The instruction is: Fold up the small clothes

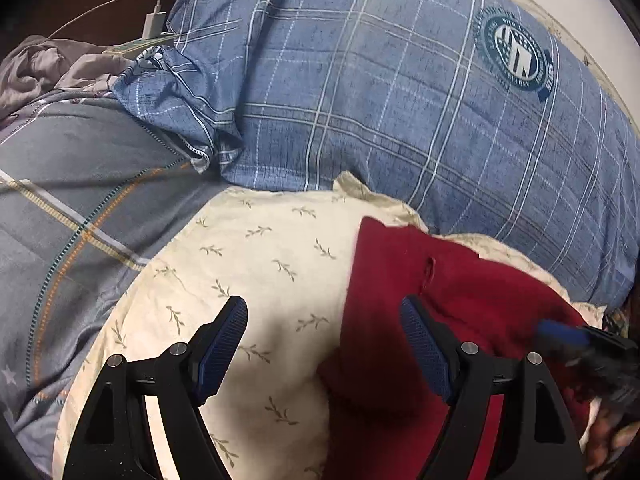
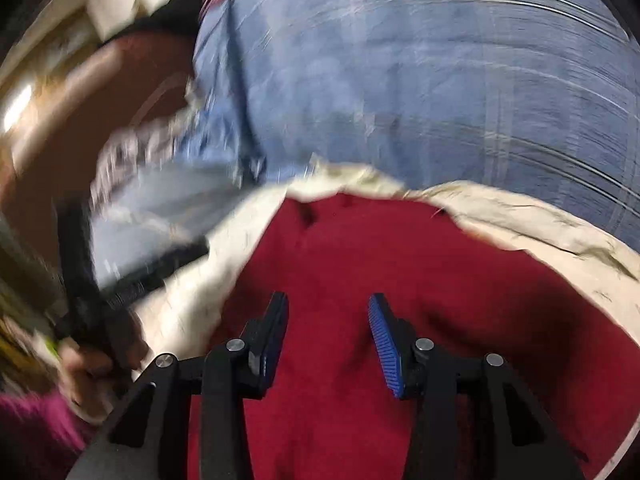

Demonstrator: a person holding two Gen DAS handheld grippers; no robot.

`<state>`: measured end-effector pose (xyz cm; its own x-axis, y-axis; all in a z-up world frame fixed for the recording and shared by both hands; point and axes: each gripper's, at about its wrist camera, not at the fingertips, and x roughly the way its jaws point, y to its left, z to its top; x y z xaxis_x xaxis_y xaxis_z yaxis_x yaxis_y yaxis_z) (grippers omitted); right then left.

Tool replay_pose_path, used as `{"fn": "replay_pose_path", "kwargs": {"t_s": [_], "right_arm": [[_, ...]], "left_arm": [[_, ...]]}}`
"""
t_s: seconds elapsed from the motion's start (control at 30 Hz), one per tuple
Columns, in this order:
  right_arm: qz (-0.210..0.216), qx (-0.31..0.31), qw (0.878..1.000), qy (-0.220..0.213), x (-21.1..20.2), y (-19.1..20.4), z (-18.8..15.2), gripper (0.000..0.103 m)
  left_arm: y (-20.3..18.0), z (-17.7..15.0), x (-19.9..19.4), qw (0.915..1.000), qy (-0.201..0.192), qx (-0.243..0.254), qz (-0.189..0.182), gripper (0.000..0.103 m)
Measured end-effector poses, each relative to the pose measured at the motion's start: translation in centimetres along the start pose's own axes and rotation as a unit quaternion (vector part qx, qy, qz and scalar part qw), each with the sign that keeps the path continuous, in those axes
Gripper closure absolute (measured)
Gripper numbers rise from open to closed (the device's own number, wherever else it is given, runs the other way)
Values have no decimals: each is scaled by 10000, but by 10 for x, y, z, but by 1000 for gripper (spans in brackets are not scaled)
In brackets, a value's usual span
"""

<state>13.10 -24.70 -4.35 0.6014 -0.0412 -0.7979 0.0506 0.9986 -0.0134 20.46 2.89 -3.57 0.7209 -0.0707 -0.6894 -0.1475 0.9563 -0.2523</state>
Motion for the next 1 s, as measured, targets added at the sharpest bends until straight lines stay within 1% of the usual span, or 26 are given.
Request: {"fn": "replay_pose_path", "kwargs": {"t_s": [0.03,0.07,0.1,0.13,0.17,0.2,0.23,0.27,0.33,0.43,0.5,0.53,0.57,0.63,0.67,0.7,0.73,0.77,0.8,0.83,0.87,0.9,0.93,0.97,1.0], "right_arm": [[-321,-171,9993,-10,11,5,0,61],[-554,-290,9980,-38,22,8,2,61],[-839,-431,9955,8,36,8,3,61],[-1049,-489,9931,195,53,6,4,61],[-1117,-459,9922,319,63,2,3,65],[-1113,-329,9927,323,67,-4,2,70],[-981,-106,9949,211,63,-9,4,82],[-858,63,9962,111,56,-12,6,90],[-705,179,9973,-130,36,-10,7,93],[-268,100,9988,-404,10,10,4,94],[-91,40,9992,-375,14,22,-2,94],[30,30,9997,-223,23,28,-7,92],[65,22,10000,-59,32,31,-11,86],[-49,72,9991,409,50,32,-19,84],[-25,187,9988,460,45,29,-24,82],[17,368,9987,348,33,23,-29,80],[-2,515,9985,184,15,16,-33,71],[-190,641,9977,-59,-11,7,-41,56],[-435,673,9965,-243,-34,0,-49,49],[-813,681,9934,-427,-55,-8,-57,37],[-1176,709,9891,-538,-72,-15,-64,32],[-1613,800,9819,-591,-88,-27,-71,31],[-1869,890,9764,-617,-98,-38,-76,30],[-1949,1112,9729,-560,-106,-56,-81,31],[-1906,1331,9711,-541,-110,-68,-83,31]], "left_arm": [[-1,-1,0,10000,-1,47,24,25],[-3,-1,1,9999,18,98,32,25],[-3,0,1,9999,37,115,26,25],[-4,1,2,9999,52,121,16,25],[-4,3,3,9999,57,122,5,25],[-4,4,3,9999,52,122,-4,25],[-4,5,3,9999,40,126,-11,25],[-4,6,2,9999,22,132,-19,25],[-3,7,-3,9999,-26,127,-30,25],[1,7,-14,9997,-181,19,-159,25],[2,7,-21,9992,-358,-20,-189,25],[2,6,-22,9990,-404,-12,-176,25],[0,3,-21,9991,-393,24,-159,25],[-5,-1,-14,9995,-237,118,-144,25],[-7,-4,-10,9997,-146,151,-147,25],[-10,-6,-7,9997,-62,188,-165,25],[-13,-9,-5,9995,18,252,-197,25],[-16,-8,-3,9993,56,307,-221,25],[-19,-8,-3,9990,73,373,-242,25],[-22,-8,-2,9988,68,421,-245,25],[-25,-10,-1,9986,62,466,-237,25],[-26,-9,0,9985,77,486,-236,25],[-28,-10,2,9984,104,508,-237,25],[-30,-12,5,9982,143,542,-232,25],[-32,-13,7,9980,165,565,-218,25]]}}
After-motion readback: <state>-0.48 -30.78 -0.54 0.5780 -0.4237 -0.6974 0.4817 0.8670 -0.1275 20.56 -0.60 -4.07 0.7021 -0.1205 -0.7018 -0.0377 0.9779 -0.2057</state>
